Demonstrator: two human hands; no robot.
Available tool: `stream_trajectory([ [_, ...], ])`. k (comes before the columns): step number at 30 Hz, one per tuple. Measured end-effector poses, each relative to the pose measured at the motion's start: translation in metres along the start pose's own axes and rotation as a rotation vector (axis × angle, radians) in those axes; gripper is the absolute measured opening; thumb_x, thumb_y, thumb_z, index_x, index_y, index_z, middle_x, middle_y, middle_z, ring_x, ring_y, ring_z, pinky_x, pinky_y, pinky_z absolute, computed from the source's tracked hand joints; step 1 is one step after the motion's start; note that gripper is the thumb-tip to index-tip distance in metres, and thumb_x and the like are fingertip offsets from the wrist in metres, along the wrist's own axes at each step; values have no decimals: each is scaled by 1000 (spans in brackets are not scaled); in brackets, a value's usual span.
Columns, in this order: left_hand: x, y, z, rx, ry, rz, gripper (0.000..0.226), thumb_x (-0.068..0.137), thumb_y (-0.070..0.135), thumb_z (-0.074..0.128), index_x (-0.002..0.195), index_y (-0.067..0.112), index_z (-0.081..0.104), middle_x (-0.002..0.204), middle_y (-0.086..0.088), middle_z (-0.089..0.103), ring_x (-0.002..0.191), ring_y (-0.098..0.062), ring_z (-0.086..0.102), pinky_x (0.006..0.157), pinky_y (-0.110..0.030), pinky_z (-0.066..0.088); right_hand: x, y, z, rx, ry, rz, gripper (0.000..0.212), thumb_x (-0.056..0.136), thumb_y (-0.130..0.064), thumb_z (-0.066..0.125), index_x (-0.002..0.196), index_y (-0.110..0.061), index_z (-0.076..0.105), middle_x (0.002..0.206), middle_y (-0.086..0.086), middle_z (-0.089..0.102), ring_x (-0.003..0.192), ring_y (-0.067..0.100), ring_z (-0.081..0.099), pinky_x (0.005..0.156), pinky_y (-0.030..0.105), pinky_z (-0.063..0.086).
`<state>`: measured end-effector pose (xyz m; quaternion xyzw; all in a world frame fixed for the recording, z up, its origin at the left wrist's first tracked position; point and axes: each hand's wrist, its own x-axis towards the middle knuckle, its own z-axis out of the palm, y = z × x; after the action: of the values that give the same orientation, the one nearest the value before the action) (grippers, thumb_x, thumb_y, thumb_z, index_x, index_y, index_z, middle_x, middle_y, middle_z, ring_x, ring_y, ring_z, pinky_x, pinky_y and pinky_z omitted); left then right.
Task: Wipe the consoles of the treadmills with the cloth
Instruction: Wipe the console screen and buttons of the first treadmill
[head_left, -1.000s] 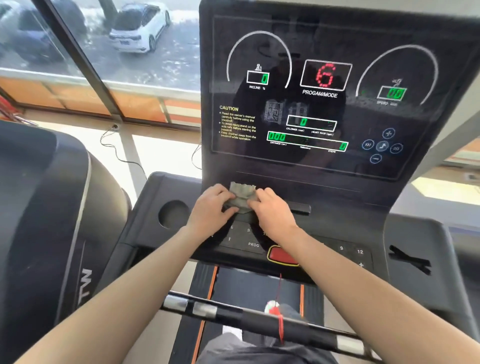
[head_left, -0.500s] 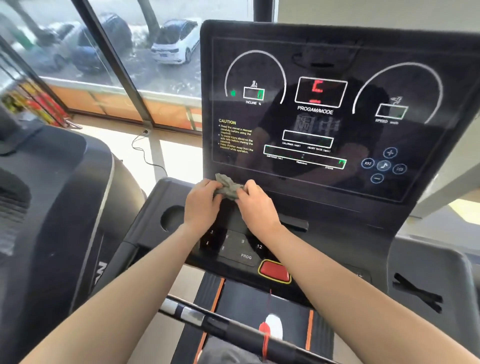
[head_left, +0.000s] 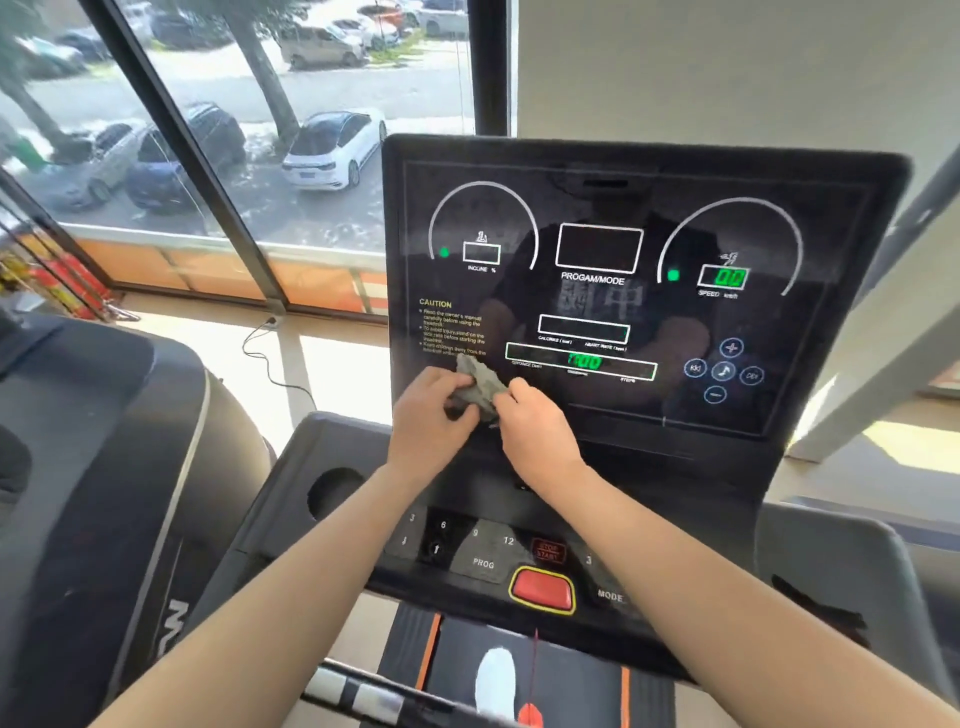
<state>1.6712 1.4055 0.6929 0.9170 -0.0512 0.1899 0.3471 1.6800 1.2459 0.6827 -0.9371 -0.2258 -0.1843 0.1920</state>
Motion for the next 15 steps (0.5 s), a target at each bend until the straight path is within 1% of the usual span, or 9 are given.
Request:
stream_trajectory([
  [3, -7, -4, 9, 3, -66, 85, 33, 79, 13, 78, 111, 13, 71, 106, 4, 64, 89, -11, 63, 82, -33, 58, -8, 8, -1, -34, -28, 48, 33, 56, 9, 83, 73, -8, 62, 73, 7, 50, 56, 25, 53, 45, 32, 44],
  [5, -4, -6, 10, 10, -62, 97, 31, 80, 12, 79, 110, 12, 72, 105, 4, 65, 88, -12, 63, 81, -36, 58, -5, 12, -8, -54, -12, 60, 32, 55, 8, 84, 75, -8, 66, 71, 6, 51, 54, 25, 54, 45, 30, 44],
  [8, 22, 3, 6, -6, 0, 152, 26, 80, 8, 78, 106, 10, 73, 103, 0, 67, 91, -16, 63, 80, -40, 58, 16, 14, -33, -54, 103, 80, 29, 57, 8, 81, 78, -6, 68, 70, 7, 54, 55, 27, 57, 46, 29, 44],
  [10, 48, 16, -1, -31, 59, 199, 26, 80, 7, 77, 106, 10, 73, 104, 0, 67, 92, -17, 63, 81, -40, 57, 37, 15, -51, -85, 203, 88, 28, 60, 8, 79, 83, -5, 69, 72, 9, 57, 58, 28, 59, 48, 29, 44],
  [13, 90, 38, -14, -63, 133, 259, 31, 81, 7, 74, 111, 13, 72, 106, 2, 67, 93, -16, 64, 82, -38, 56, 69, 17, -75, -69, 319, 118, 29, 69, 8, 69, 97, -2, 70, 78, 12, 58, 60, 32, 59, 52, 34, 50],
  [15, 115, 54, -22, -67, 170, 301, 31, 82, 7, 73, 112, 15, 71, 109, 2, 66, 96, -16, 63, 84, -37, 56, 89, 18, -91, -60, 367, 131, 32, 74, 9, 67, 103, -1, 70, 82, 14, 58, 63, 32, 59, 54, 37, 52],
])
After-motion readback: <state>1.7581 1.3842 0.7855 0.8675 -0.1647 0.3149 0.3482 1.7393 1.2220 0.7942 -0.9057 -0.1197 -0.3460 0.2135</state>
